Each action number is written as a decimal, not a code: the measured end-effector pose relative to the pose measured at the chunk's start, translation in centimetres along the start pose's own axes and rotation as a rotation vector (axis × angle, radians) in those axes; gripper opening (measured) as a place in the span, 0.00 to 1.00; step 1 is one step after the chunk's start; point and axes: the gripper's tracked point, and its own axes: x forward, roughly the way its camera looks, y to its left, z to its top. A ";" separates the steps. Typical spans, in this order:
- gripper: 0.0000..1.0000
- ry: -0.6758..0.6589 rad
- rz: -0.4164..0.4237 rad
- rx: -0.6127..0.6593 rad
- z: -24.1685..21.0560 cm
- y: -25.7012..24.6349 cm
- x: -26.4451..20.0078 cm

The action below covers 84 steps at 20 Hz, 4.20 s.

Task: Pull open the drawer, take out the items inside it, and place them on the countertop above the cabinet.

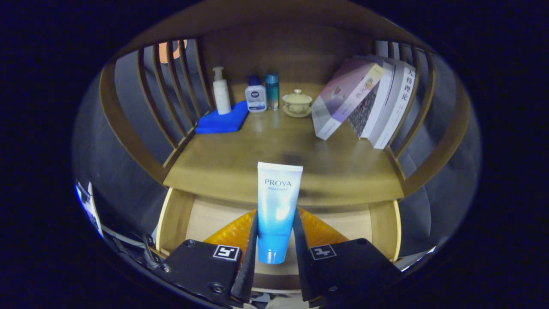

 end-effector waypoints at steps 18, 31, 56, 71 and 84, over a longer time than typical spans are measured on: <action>0.46 -0.158 -0.028 -0.021 5.6 1.0 7.6; 0.63 -0.245 -0.083 -0.103 6.3 1.2 7.3; 1.00 -0.612 0.102 -0.085 -8.5 3.2 -10.9; 1.00 -0.686 0.050 -0.109 -21.9 1.6 -7.3; 1.00 -0.594 0.010 0.013 -26.0 -1.0 -0.7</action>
